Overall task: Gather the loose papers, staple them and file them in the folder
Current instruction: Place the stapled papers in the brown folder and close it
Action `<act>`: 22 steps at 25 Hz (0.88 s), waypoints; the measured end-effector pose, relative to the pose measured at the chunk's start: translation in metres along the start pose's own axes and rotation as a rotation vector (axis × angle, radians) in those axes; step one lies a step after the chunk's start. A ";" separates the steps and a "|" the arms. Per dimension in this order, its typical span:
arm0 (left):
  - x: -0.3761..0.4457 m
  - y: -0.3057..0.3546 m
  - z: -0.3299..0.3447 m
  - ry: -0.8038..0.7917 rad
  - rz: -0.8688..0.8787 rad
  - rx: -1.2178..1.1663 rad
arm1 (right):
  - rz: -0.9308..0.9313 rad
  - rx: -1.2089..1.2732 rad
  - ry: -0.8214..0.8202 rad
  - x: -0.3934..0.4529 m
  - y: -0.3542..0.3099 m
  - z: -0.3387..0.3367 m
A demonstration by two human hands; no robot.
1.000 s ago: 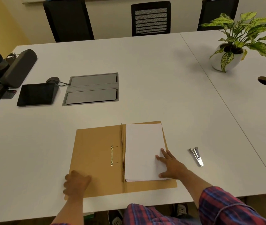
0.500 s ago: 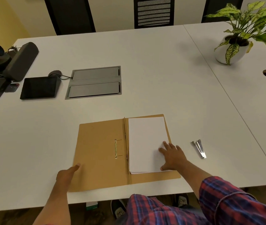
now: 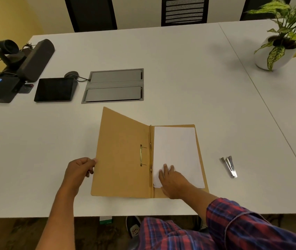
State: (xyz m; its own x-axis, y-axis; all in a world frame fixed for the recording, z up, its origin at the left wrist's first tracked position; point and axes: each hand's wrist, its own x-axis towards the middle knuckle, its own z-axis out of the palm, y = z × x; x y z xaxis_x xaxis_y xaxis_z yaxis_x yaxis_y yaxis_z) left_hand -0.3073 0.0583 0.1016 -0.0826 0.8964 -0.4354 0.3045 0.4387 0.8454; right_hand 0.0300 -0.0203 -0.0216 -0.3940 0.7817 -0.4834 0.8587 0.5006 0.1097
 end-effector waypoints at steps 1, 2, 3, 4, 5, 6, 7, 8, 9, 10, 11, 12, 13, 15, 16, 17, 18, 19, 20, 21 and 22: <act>-0.006 0.008 0.007 -0.022 0.038 -0.005 | -0.023 -0.037 0.010 0.000 -0.003 0.002; -0.012 0.017 0.014 -0.048 0.069 -0.015 | -0.043 -0.068 0.018 0.000 -0.006 0.004; -0.018 0.025 0.023 -0.078 0.092 -0.022 | -0.049 -0.091 0.024 0.000 -0.009 0.005; -0.025 0.034 0.032 -0.104 0.112 -0.020 | -0.044 -0.107 0.032 -0.001 -0.011 0.005; -0.031 0.042 0.043 -0.126 0.131 -0.019 | -0.037 -0.111 0.043 -0.001 -0.012 0.006; -0.037 0.050 0.053 -0.143 0.147 -0.021 | -0.040 -0.116 0.051 -0.001 -0.010 0.006; -0.042 0.057 0.064 -0.155 0.160 -0.024 | -0.049 -0.102 0.048 -0.003 -0.008 0.004; -0.046 0.063 0.075 -0.163 0.168 -0.025 | -0.073 -0.072 0.045 -0.004 -0.003 0.005; -0.049 0.067 0.086 -0.175 0.177 -0.025 | -0.087 -0.025 0.040 -0.007 0.001 0.006; -0.051 0.071 0.097 -0.196 0.187 -0.027 | -0.111 -0.004 0.034 -0.009 0.005 0.013; -0.053 0.074 0.108 -0.217 0.193 -0.031 | -0.138 -0.001 0.031 -0.011 0.008 0.017; -0.056 0.076 0.120 -0.238 0.197 -0.032 | -0.170 -0.005 0.037 -0.012 0.011 0.022; -0.059 0.079 0.132 -0.250 0.201 -0.023 | -0.197 0.012 0.027 -0.012 0.013 0.025; -0.063 0.080 0.156 -0.262 0.208 0.032 | -0.211 0.087 -0.050 -0.017 0.016 0.020; -0.064 0.078 0.168 -0.269 0.214 0.070 | -0.192 0.191 -0.057 -0.021 0.021 0.016; -0.065 0.075 0.179 -0.285 0.228 0.122 | -0.105 0.413 -0.027 -0.028 0.028 0.010; -0.065 0.070 0.191 -0.310 0.248 0.183 | 0.057 0.738 0.073 -0.038 0.036 0.007; -0.063 0.063 0.201 -0.336 0.274 0.263 | 0.272 1.133 0.260 -0.050 0.043 0.006; -0.060 0.053 0.210 -0.360 0.301 0.364 | 0.503 1.478 0.472 -0.062 0.053 0.009; -0.054 0.041 0.218 -0.375 0.333 0.484 | 0.714 1.746 0.681 -0.074 0.064 0.016; -0.047 0.027 0.223 -0.380 0.361 0.621 | 0.849 1.953 0.860 -0.085 0.077 0.025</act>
State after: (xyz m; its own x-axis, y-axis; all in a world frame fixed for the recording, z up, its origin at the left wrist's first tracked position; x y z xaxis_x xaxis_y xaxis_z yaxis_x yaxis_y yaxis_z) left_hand -0.0832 0.0141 0.0757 0.4149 0.8447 -0.3382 0.7311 -0.0882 0.6766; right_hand 0.1383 -0.0575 0.0060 0.5592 0.7352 -0.3831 -0.1853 -0.3396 -0.9222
